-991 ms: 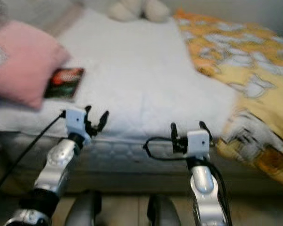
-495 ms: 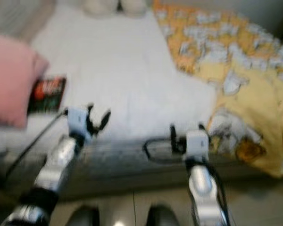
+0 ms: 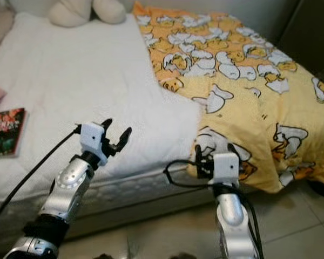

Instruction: Clean up the room

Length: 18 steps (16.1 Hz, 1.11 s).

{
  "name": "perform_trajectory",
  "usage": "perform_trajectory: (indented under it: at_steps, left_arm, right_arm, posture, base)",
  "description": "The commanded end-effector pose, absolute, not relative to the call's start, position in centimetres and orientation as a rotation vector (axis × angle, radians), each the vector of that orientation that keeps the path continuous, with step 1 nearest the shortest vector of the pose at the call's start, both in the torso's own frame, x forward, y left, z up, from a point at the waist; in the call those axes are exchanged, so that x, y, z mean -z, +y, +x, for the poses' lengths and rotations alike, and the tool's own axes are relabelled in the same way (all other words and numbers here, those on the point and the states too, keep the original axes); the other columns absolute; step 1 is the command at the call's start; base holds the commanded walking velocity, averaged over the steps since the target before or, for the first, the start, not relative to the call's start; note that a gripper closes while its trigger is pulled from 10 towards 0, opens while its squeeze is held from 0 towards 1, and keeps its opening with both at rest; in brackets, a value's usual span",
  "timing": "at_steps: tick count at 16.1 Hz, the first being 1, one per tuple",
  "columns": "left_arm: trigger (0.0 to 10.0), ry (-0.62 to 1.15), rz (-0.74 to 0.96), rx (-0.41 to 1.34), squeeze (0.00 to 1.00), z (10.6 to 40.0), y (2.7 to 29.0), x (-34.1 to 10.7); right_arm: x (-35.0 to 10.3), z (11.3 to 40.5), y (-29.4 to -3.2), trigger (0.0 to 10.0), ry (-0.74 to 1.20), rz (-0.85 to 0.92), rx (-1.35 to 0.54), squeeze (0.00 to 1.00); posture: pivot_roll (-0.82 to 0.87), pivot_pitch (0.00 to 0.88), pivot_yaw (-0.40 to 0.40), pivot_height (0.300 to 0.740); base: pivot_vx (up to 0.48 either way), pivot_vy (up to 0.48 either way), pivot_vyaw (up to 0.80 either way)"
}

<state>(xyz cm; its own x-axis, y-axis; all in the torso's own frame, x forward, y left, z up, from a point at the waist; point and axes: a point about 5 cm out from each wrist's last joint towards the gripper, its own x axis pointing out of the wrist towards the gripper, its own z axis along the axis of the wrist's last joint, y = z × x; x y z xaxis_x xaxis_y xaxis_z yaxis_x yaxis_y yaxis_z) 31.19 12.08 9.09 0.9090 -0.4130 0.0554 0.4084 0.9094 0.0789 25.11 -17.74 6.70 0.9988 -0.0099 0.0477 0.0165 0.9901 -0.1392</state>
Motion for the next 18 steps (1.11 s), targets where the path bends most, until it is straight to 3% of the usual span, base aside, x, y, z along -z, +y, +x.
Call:
perform_trajectory:
  at_steps: [1,8,18]
  left_arm:
    - [10.0,-0.072,0.059,0.443,0.0,31.1,11.4,-9.1]
    - [10.0,-0.002,0.072,0.381,0.0,31.6,12.0,-8.2]
    - [10.0,0.057,0.081,0.279,0.0,32.4,13.4,-7.5]
  right_arm:
    - [-6.7,24.9,-18.8,10.0,-0.033,-0.16,0.04,0.0]
    - [-6.4,24.4,-19.1,10.0,-0.018,-0.144,0.058,0.0]
    - [-6.4,24.2,-18.7,10.0,-0.012,-0.147,0.025,0.0]
  posture:
    - [0.01,0.0,-0.027,0.74]
    - [-0.01,0.0,-0.025,0.74]
    - [-0.02,0.0,-0.016,0.74]
  base:
    - [0.0,0.0,-0.8]
    - [0.0,0.0,-0.76]
    - [0.46,0.0,0.0]
